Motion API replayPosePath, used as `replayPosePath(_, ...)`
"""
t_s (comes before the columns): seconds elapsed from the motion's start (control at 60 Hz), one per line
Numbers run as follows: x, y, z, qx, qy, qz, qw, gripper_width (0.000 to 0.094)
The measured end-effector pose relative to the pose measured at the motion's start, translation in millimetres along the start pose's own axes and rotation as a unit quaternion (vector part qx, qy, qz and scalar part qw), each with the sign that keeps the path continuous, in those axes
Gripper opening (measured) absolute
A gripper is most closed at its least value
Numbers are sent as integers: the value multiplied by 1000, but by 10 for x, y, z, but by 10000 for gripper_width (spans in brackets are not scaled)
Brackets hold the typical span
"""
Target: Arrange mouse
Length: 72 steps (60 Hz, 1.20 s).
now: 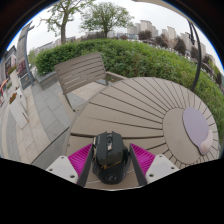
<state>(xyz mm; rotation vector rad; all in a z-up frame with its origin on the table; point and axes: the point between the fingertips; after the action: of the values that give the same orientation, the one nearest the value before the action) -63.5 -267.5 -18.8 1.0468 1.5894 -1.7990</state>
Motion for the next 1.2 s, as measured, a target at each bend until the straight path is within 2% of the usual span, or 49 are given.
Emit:
replayPosePath(0.05,3,-35,19,-20,-2,-5,1000,628)
replayPosePath(0.183,11,-43,9,-57,9,3,998,532)
replayPosePath(0.333,-227,-96,-61,-45,-10,14,999,527)
replayPosePath(0.517,-949,-507,-507,-35,-35,-13,999,527)
replayPosePath(0.617,-1317,-825,-1086,-18,-28,-31,999,526)
replayPosePath(0.717,-1492,-1132,-1865,-5,2,-50,999,527)
replayPosePath(0.817,-1424,-1259,-2664,7,37,-53,998,525)
replayPosePath(0.95,-976,-1149,-3500,16,58,-27,998,527)
replayPosePath(1.067,-419,-885,-3886,1,56,1,998,526)
replayPosePath(1.133,-121,-713,-3952,1,39,20,999,530)
replayPosePath(1.2,117,-556,-3980,13,25,36,999,588)
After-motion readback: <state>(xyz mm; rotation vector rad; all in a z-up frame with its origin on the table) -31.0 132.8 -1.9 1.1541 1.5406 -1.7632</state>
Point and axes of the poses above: the point between the fingertips, and its own axes, seen from behind it with the camera up: z to the left, y down, x forward, the way the camera looks, and after that the axes turned 8 degrees about z, right-handed
